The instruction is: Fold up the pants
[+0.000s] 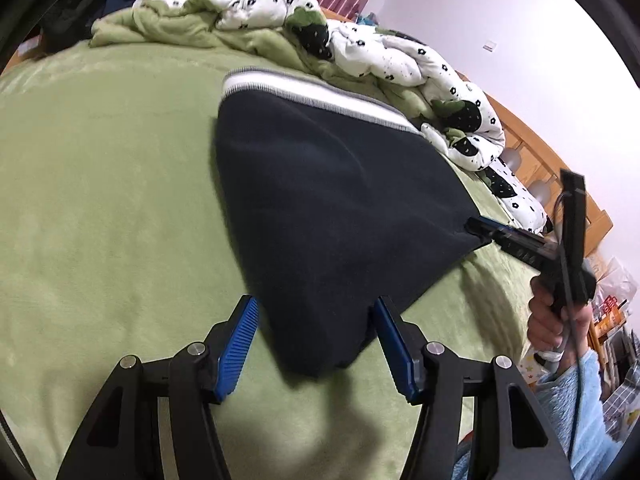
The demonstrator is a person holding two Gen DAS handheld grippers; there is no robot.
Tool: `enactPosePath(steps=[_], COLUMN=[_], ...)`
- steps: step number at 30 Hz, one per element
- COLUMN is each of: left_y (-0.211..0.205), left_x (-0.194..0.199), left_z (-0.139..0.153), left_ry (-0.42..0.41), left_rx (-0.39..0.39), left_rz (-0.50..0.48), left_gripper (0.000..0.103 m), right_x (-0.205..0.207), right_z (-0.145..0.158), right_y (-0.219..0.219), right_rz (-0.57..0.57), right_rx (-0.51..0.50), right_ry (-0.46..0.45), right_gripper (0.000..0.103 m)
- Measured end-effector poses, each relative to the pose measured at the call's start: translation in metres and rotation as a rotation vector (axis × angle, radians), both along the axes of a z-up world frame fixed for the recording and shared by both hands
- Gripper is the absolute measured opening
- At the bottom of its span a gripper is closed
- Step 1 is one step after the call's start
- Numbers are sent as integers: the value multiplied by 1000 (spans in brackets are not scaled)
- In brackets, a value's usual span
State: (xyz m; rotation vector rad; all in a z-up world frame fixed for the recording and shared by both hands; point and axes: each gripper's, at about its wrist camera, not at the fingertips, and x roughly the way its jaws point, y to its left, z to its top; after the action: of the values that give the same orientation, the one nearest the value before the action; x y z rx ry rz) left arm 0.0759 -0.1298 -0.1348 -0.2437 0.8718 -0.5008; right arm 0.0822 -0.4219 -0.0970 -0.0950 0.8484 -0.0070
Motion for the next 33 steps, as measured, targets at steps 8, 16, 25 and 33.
enactPosePath(steps=[8,16,25,33], left_y=[17,12,16,10], left_x=[42,98,140,183], left_z=[31,21,12,-30], left_ry=[-93,-90,-1,197], left_rx=[85,192,64,-93], left_rz=[25,28,12,-61], left_gripper=[58,58,58,65], right_x=[62,152,138,165], right_z=[35,-6,-10,-34], right_y=[-27,-29,-47,-56], right_rz=[-43,-77,-87,83], right_rx=[163,217,213,391], right_ry=[-91,33,45,262], right_gripper=[49,12,24,73])
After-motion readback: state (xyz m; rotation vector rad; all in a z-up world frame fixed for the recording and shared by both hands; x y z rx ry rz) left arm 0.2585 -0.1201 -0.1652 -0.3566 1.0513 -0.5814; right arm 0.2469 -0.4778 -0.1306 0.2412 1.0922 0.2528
